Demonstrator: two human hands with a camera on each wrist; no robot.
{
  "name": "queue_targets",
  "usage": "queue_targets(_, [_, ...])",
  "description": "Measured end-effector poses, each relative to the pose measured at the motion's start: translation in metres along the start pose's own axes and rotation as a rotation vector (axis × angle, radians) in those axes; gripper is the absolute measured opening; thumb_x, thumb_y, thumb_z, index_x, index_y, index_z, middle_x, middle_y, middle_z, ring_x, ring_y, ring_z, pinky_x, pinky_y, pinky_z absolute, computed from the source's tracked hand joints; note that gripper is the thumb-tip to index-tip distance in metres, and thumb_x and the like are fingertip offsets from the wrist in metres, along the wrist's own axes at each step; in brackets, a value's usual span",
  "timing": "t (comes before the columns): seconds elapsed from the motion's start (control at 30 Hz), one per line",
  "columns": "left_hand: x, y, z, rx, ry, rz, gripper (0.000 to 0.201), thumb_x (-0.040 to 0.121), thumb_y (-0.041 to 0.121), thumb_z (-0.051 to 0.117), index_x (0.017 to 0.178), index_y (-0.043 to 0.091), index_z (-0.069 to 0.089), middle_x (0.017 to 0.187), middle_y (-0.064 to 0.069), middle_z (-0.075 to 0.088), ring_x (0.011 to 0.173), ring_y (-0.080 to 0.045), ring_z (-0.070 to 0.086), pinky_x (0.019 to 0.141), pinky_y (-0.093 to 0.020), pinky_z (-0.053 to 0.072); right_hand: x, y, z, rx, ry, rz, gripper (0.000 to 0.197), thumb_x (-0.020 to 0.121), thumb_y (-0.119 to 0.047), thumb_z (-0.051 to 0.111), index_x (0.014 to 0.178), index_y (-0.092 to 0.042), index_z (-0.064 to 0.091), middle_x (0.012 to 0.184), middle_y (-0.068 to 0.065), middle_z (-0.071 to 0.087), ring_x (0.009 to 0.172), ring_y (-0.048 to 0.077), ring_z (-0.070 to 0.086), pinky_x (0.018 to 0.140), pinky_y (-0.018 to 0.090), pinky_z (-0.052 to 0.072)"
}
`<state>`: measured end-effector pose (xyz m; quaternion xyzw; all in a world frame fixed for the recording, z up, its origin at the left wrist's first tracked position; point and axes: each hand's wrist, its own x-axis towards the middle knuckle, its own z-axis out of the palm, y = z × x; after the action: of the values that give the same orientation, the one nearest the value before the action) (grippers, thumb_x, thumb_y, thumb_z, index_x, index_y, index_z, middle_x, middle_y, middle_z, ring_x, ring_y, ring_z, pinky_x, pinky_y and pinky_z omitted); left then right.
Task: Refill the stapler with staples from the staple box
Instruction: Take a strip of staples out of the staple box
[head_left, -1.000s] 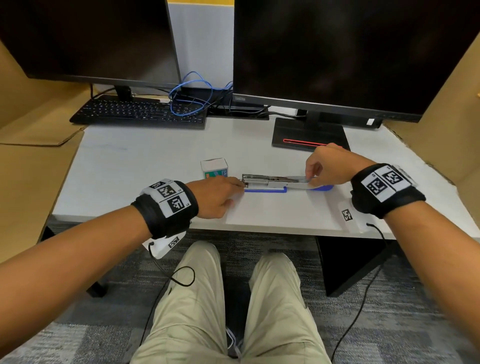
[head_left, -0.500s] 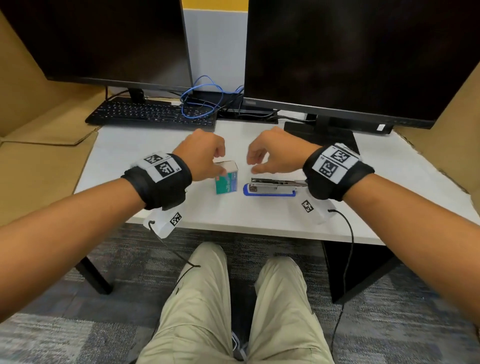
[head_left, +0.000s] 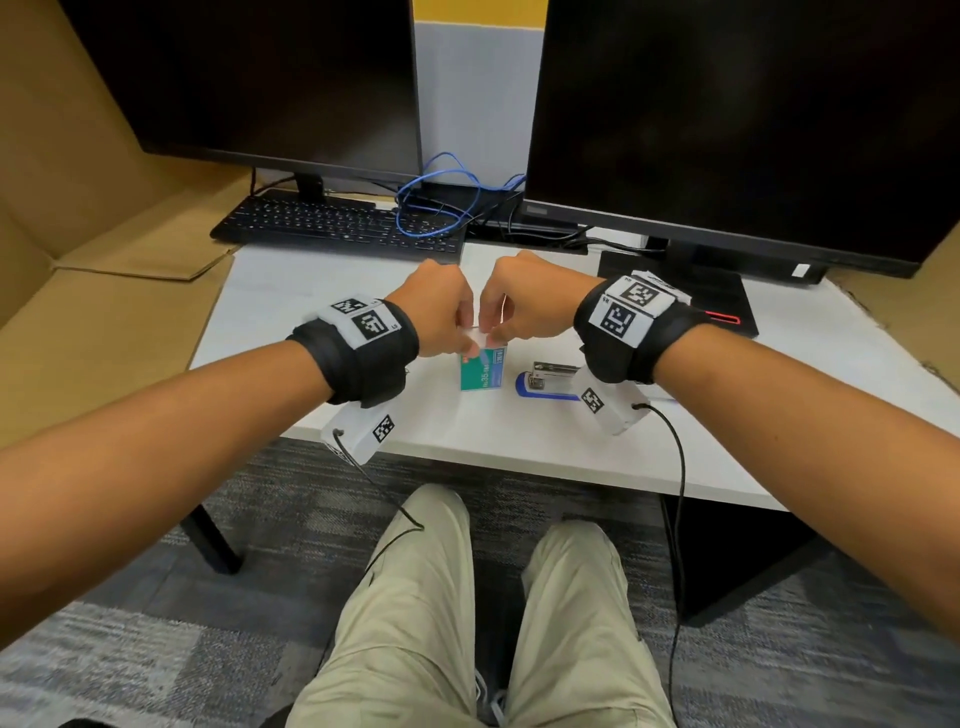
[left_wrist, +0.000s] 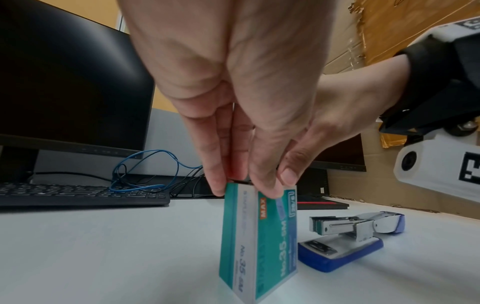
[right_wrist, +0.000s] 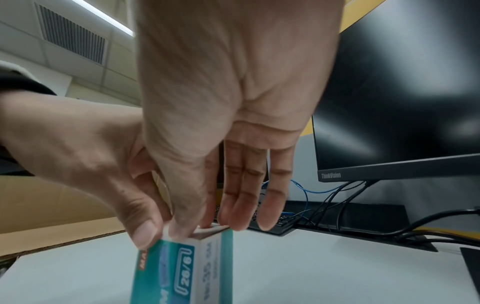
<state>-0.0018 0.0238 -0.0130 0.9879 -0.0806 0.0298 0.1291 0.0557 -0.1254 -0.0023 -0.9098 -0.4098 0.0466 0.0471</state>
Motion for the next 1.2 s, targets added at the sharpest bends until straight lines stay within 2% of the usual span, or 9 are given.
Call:
queue_targets(0.3, [0.000,0.000,0.000,0.013,-0.014,-0.010,0.037,0.071,0.033,0.082,0.095,0.006,0.075,0.081,-0.003,0.066,0.082,-0.018,0.055,0.084,-0.037,0.055,0.007,-0.001,-0.002,-0.019,-0.041,0.045,0.043,0.082,-0.035,0.076,0.117,-0.011,0.072,0.107,0.004,0.073,0.084,0.014,0.059,0.079,0.026,0.052])
queue_targets(0.6, [0.001,-0.005,-0.009,-0.013,-0.062,0.030,0.028,0.081,0.030,0.074,0.098,0.009,0.078,0.095,-0.006,0.077,0.079,-0.017,0.065,0.080,-0.032,0.056,0.003,0.005,-0.002,0.031,-0.016,0.059,0.036,0.083,-0.034,0.074,0.111,-0.012,0.074,0.106,0.005,0.075,0.088,0.015,0.066,0.080,0.027,0.057])
queue_targets(0.7, [0.003,-0.007,-0.007,-0.003,-0.068,0.046,0.025,0.088,0.027,0.066,0.102,0.010,0.077,0.099,-0.007,0.077,0.080,-0.018,0.065,0.073,-0.028,0.053,0.001,0.007,-0.004,0.042,-0.002,0.055,0.035,0.087,-0.033,0.070,0.114,-0.010,0.074,0.108,0.004,0.075,0.089,0.014,0.067,0.072,0.016,0.050])
queue_targets(0.77, [0.004,-0.008,-0.006,-0.006,-0.040,0.051,0.026,0.092,0.026,0.059,0.098,0.009,0.077,0.095,-0.008,0.077,0.076,-0.019,0.062,0.078,-0.029,0.050,0.000,0.007,-0.006,0.045,0.012,0.038,0.036,0.089,-0.034,0.067,0.115,-0.010,0.073,0.108,0.003,0.075,0.094,0.016,0.067,0.071,0.013,0.041])
queue_targets(0.83, [0.006,-0.010,-0.003,-0.008,-0.011,0.038,0.028,0.095,0.025,0.052,0.093,0.010,0.076,0.090,-0.011,0.076,0.078,-0.023,0.061,0.089,-0.037,0.050,0.001,0.006,-0.007,0.038,0.014,0.034,0.037,0.090,-0.035,0.065,0.118,-0.011,0.071,0.108,0.004,0.074,0.100,0.020,0.065,0.082,0.021,0.045])
queue_targets(0.9, [0.008,-0.011,0.001,-0.003,0.015,0.010,0.027,0.095,0.024,0.049,0.102,0.012,0.072,0.096,-0.012,0.075,0.091,-0.029,0.062,0.096,-0.046,0.048,0.003,0.006,-0.005,0.032,0.020,0.048,0.033,0.093,-0.031,0.062,0.119,-0.012,0.068,0.104,0.006,0.075,0.098,0.023,0.061,0.093,0.035,0.049])
queue_targets(1.0, [0.008,-0.012,0.006,-0.010,0.082,-0.029,0.023,0.090,0.029,0.056,0.110,0.019,0.061,0.105,-0.007,0.072,0.102,-0.027,0.059,0.096,-0.047,0.048,0.006,0.006,0.000,0.070,0.037,0.082,0.027,0.096,-0.021,0.058,0.119,-0.010,0.065,0.093,0.007,0.077,0.084,0.017,0.062,0.090,0.032,0.049])
queue_targets(1.13, [0.001,-0.013,0.006,-0.058,0.098,0.061,0.028,0.076,0.034,0.075,0.093,0.019,0.057,0.104,-0.004,0.068,0.096,-0.025,0.062,0.080,-0.044,0.056,0.008,0.010,0.004,0.149,0.063,0.128,0.022,0.097,-0.020,0.055,0.114,-0.010,0.063,0.088,0.005,0.073,0.070,0.014,0.069,0.080,0.033,0.058])
queue_targets(1.2, [-0.003,-0.015,0.007,-0.021,0.096,0.116,0.024,0.075,0.033,0.077,0.088,0.018,0.063,0.112,-0.002,0.065,0.101,-0.024,0.061,0.081,-0.041,0.056,0.010,0.011,0.009,0.149,0.082,0.145,0.023,0.096,-0.022,0.056,0.114,-0.011,0.064,0.098,0.007,0.069,0.072,0.016,0.067,0.080,0.035,0.058])
